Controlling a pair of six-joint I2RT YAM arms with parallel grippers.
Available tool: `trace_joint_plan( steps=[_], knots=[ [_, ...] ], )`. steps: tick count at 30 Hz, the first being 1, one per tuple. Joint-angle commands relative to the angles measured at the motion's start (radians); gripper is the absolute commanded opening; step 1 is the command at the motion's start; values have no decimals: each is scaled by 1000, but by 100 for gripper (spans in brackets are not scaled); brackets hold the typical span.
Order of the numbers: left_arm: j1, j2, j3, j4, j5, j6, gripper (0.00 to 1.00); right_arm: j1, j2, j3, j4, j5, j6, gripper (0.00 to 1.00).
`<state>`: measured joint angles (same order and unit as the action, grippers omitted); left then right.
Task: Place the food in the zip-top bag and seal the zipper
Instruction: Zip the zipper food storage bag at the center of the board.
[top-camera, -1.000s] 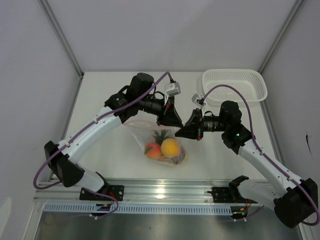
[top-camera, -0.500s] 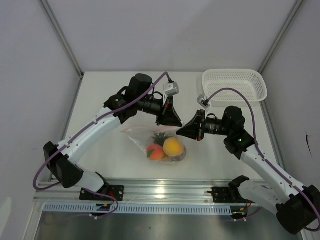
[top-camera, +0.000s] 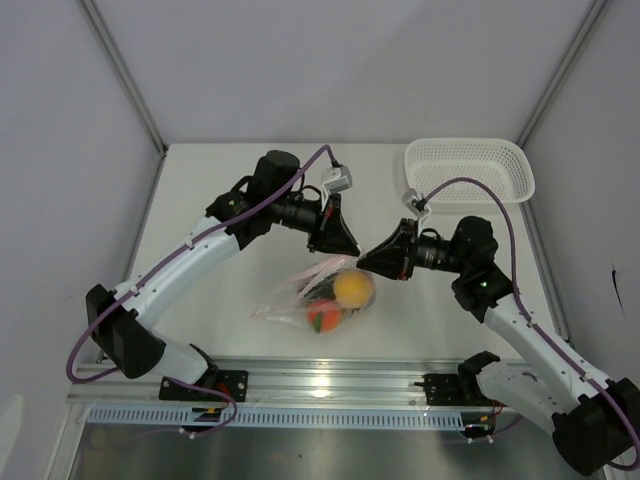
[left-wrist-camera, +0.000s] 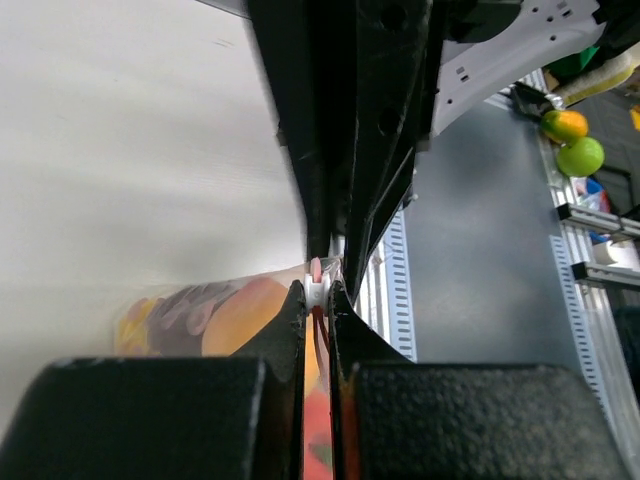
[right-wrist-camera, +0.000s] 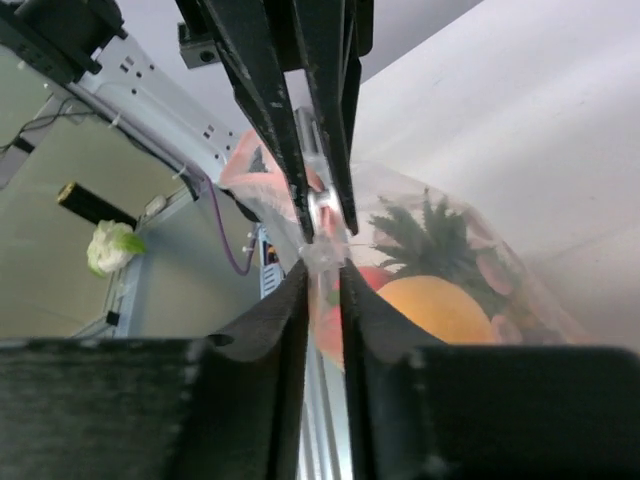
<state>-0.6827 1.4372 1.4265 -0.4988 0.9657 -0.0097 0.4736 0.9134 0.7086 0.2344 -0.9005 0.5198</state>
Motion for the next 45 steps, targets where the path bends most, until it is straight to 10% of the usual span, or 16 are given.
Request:
trace_joint_plan(
  steps=[1, 2, 4, 10, 24, 29, 45],
  knots=[
    [11, -44, 12, 16, 74, -45, 1, 5, 53, 43, 56, -113, -38, 24],
    [11, -43, 17, 25, 86, -50, 1, 11, 79, 52, 37, -148, -49, 47],
    [11, -37, 29, 29, 106, -64, 1, 26, 91, 84, 14, -159, -87, 55],
    [11, -38, 25, 52, 142, -82, 1, 34, 162, 140, 12, -216, -103, 59],
    [11, -55, 2, 78, 168, -98, 1, 57, 246, 149, 100, -281, -57, 26],
    [11, -55, 0, 77, 171, -98, 1, 62, 260, 149, 146, -281, -17, 0],
    [11, -84, 20, -96, -90, -27, 1, 86, 39, -18, 287, 115, 175, 0]
  ],
)
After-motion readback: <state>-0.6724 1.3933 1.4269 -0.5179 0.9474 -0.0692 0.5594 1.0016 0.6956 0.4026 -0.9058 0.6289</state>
